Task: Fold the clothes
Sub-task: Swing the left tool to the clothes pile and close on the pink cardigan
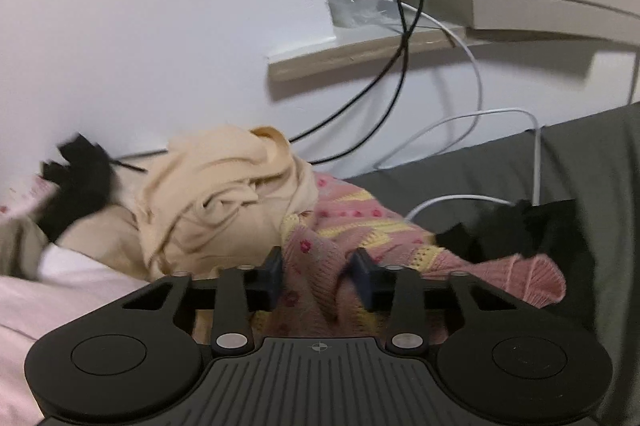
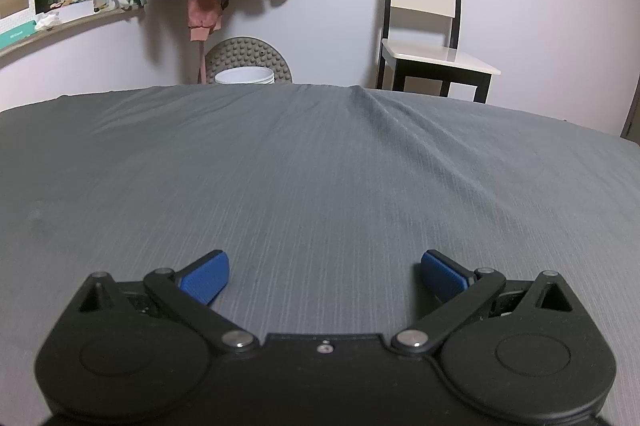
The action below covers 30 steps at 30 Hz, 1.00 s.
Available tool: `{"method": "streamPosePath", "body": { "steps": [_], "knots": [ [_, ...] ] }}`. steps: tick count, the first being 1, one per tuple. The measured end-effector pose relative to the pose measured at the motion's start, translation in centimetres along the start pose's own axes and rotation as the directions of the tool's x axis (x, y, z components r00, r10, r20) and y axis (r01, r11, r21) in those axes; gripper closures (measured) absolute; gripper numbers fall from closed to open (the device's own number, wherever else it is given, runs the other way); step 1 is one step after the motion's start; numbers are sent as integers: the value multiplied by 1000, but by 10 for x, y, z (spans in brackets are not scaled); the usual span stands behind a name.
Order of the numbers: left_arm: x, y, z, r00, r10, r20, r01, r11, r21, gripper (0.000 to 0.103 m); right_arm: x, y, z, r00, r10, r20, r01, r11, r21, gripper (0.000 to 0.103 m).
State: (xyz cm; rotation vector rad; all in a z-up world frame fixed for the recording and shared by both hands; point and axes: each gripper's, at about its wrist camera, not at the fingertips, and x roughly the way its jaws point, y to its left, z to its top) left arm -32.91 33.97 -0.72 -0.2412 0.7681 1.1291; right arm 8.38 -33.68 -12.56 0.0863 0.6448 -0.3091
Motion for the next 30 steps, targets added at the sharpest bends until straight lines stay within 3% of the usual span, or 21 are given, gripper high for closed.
{"method": "streamPosePath", "body": {
  "steps": [2,5,8,10,16,18,19,20,22,26,30],
  "knots": [
    [-2,4,1,999,-34,7,34,999,-24,94,0,0,0,1000,0,-1,0,1000,1,0],
    [-7,16,9,995,-94,17,95,991,-90,96,0,-1,1,1000,1,0,-1,1000,2,0],
    [-14,30,17,995,-101,18,102,984,-147,96,1,-1,0,1000,2,0,-2,1000,2,0],
    [-18,37,21,990,-138,-18,133,978,-162,95,1,-1,0,1000,1,0,-1,1000,2,0],
    [-41,31,22,990,-135,-48,127,981,-147,92,1,0,0,1000,1,-1,-1,1000,2,0],
    [-53,17,21,989,-150,6,150,986,-68,81,1,0,0,1000,1,-1,-1,1000,2,0],
    [-59,8,19,985,-168,39,169,985,-21,61,1,-1,0,1000,1,-1,-1,1000,2,0],
    [-63,0,16,979,-193,59,192,981,21,27,1,-1,0,1000,1,-1,-1,1000,2,0],
    [-66,-17,10,974,-215,78,206,973,101,2,1,0,0,1000,2,-1,-2,1000,3,0],
    [-54,-47,0,976,-215,22,201,942,267,2,1,1,0,1000,1,0,-1,1000,3,0],
    [-29,-59,-4,981,-191,-24,188,928,321,7,1,1,0,1000,1,0,-1,1000,3,0]
  ]
}}
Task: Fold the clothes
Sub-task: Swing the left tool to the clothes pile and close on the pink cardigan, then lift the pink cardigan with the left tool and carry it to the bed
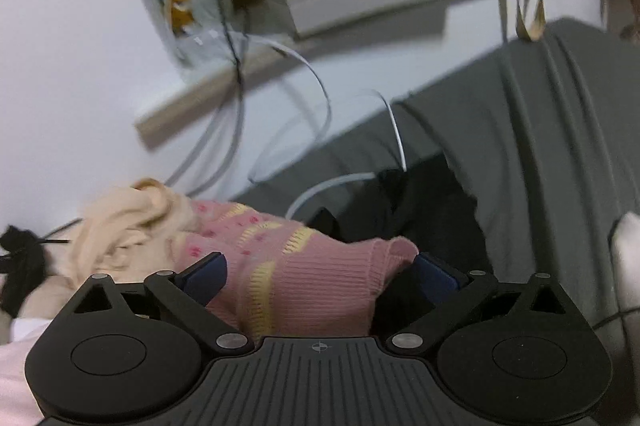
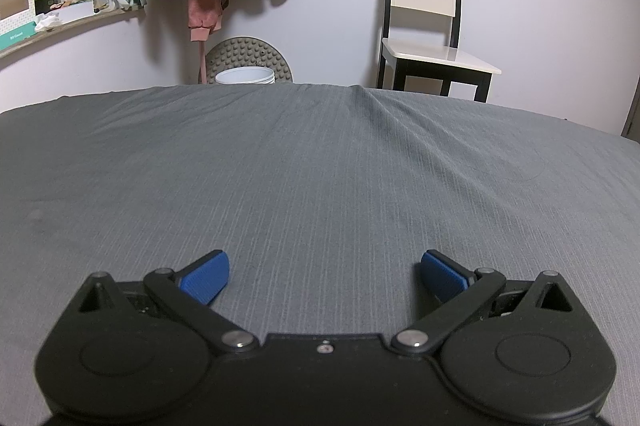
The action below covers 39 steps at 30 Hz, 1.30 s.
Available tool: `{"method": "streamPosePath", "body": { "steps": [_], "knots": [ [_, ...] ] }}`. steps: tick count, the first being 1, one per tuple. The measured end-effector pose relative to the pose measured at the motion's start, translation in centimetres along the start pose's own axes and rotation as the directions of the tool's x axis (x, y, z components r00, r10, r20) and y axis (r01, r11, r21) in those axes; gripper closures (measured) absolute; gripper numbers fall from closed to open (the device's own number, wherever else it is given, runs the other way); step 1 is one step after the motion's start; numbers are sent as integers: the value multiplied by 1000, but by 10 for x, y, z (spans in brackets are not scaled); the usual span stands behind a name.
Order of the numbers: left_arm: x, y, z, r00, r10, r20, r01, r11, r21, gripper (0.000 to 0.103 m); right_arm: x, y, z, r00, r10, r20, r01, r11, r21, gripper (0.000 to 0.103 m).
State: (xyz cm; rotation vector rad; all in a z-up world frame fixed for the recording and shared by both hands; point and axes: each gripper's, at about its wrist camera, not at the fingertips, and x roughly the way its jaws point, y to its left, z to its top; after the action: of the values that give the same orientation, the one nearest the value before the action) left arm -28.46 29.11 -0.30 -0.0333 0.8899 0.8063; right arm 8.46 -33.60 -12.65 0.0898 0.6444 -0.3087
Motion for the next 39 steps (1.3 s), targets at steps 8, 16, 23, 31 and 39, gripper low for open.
{"method": "streamPosePath", "body": {
  "steps": [8,16,23,31,39],
  "knots": [
    [17,52,-1,1000,10,-1,-10,958,-287,80,0,-1,-1,1000,-1,0,1,1000,-2,0],
    [-30,93,18,962,-13,273,145,872,-468,89,1,-1,0,1000,0,-1,0,1000,0,0],
    [-103,105,66,851,15,525,254,863,-437,90,2,-1,0,1000,1,-2,-1,1000,1,0],
    [-229,67,147,576,-159,802,427,895,-129,90,2,0,1,1000,-1,-2,1,1000,-1,0],
    [-327,-36,256,318,-513,797,619,750,235,89,1,1,2,1000,2,-1,-2,1000,-3,0]
  ]
}}
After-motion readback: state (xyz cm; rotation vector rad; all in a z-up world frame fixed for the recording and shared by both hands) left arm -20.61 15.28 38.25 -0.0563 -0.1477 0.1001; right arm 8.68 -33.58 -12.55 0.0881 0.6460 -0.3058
